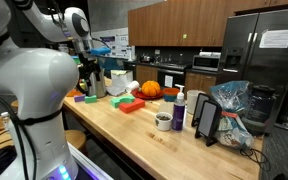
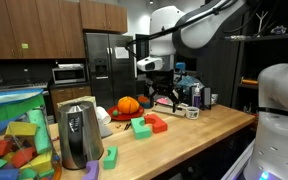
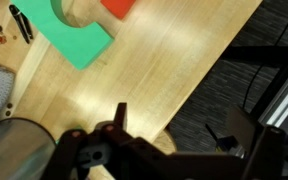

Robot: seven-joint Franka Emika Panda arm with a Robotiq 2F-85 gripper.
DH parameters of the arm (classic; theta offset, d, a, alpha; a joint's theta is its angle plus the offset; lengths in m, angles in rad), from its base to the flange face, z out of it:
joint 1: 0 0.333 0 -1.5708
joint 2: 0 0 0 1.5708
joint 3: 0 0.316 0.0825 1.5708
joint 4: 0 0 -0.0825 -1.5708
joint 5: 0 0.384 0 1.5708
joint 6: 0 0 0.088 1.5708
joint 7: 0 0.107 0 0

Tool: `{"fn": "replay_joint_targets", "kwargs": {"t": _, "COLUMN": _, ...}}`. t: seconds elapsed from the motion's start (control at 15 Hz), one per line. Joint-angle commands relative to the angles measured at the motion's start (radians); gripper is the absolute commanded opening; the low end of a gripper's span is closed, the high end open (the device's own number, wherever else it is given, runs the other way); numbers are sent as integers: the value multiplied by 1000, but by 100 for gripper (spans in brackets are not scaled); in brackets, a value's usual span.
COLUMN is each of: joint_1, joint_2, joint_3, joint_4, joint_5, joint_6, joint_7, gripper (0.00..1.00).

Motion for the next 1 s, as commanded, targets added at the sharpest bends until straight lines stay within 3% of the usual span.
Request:
{"fn": "replay_joint_targets", "kwargs": {"t": 0.0, "joint_1": -11, "joint_2": -38, "joint_3": -56, "joint_4": 29, "joint_5": 42, "joint_6": -72, "joint_7": -128, "gripper": 100}}
{"fn": "replay_joint_targets", "kwargs": {"t": 0.13, "joint_1": -28, "joint_2": -9, "joint_3": -74, "joint_4": 43, "joint_5": 50, "joint_6": -85, "joint_7": -165, "gripper": 100}}
{"fn": "replay_joint_targets", "kwargs": {"t": 0.2, "joint_1": -30, "joint_2": -41, "joint_3": -38, "joint_4": 20, "joint_5": 37, "joint_6": -65, "joint_7": -123, "gripper": 100}}
{"fn": "replay_joint_targets", "kwargs": {"t": 0.53, "joint_1": -37, "joint_2": -33, "joint_3": -29, "joint_4": 20, "joint_5": 35, "joint_6": -65, "joint_7": -126, "gripper": 100}}
{"fn": "replay_joint_targets", "kwargs": {"t": 0.93, "joint_1": -40, "joint_2": 45, "joint_3": 39, "joint_4": 2, "joint_5": -60, "joint_6": 153, "joint_7": -119, "gripper": 100}}
